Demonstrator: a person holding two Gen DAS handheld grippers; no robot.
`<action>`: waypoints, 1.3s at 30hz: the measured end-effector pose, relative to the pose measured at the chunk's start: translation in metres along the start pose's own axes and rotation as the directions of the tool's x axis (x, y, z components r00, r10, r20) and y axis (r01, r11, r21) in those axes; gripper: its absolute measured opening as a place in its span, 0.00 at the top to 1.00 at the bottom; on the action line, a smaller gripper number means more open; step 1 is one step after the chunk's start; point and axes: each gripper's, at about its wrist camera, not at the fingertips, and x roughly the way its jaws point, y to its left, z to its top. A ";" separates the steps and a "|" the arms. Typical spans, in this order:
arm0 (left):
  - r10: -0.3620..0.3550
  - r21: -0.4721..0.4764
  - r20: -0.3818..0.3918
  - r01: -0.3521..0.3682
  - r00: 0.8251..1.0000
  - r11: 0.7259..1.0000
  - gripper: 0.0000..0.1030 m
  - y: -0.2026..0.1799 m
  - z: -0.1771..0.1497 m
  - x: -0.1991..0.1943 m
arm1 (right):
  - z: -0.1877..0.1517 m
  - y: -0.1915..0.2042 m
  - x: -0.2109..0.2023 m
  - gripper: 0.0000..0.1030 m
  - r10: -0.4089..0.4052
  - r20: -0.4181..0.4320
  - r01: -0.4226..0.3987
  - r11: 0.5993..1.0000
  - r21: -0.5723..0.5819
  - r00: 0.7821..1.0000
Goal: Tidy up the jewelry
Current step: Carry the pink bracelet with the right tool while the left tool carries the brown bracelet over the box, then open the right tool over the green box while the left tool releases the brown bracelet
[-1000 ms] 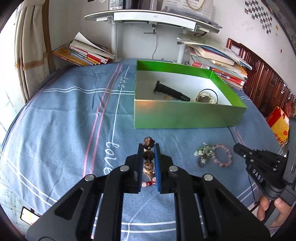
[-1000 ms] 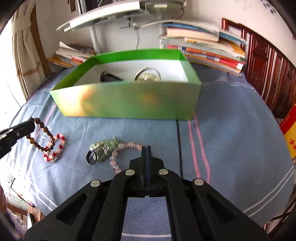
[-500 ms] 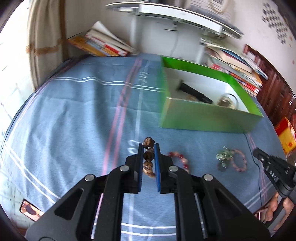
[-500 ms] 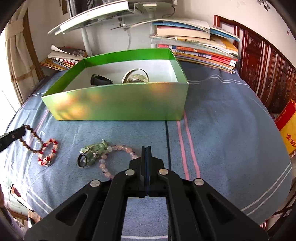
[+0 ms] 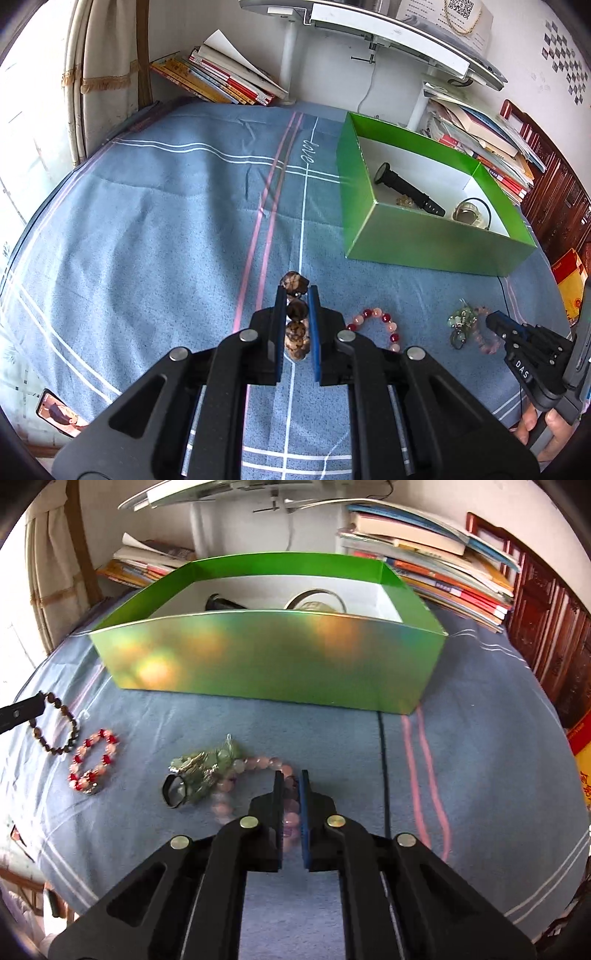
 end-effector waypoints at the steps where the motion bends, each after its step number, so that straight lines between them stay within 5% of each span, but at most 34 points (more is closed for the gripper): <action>1: -0.002 -0.001 0.001 0.002 1.000 1.000 0.89 0.000 0.001 0.000 | 0.001 0.000 -0.002 0.92 0.005 0.001 -0.005 1.000 0.001 1.000; 9: -0.031 0.045 0.051 0.029 0.998 0.999 0.89 -0.016 0.019 -0.020 | 0.023 -0.001 -0.049 0.92 0.001 0.125 0.001 1.000 -0.013 0.992; 18: -0.119 0.193 0.137 0.092 0.983 0.977 0.89 -0.069 0.079 -0.037 | 0.086 -0.008 -0.096 0.92 -0.030 0.314 0.038 0.999 -0.019 0.949; 26: -0.104 0.214 0.093 0.082 0.990 0.973 0.89 -0.097 0.116 0.025 | 0.130 -0.017 -0.031 0.92 -0.040 0.233 0.035 0.999 0.024 0.972; 29: -0.085 0.228 0.060 0.070 0.995 0.971 0.83 -0.100 0.114 0.046 | 0.131 -0.019 -0.007 0.89 -0.038 0.194 0.032 0.999 0.035 0.980; 32: -0.076 0.222 0.060 0.060 0.995 0.973 0.67 -0.096 0.107 0.046 | 0.123 -0.019 -0.010 0.66 -0.034 0.192 0.026 0.999 0.043 0.981; 39: 0.009 0.176 0.097 -0.026 0.995 0.984 0.52 -0.059 0.048 0.006 | 0.063 -0.013 -0.059 0.65 0.065 0.207 -0.069 0.997 0.017 0.976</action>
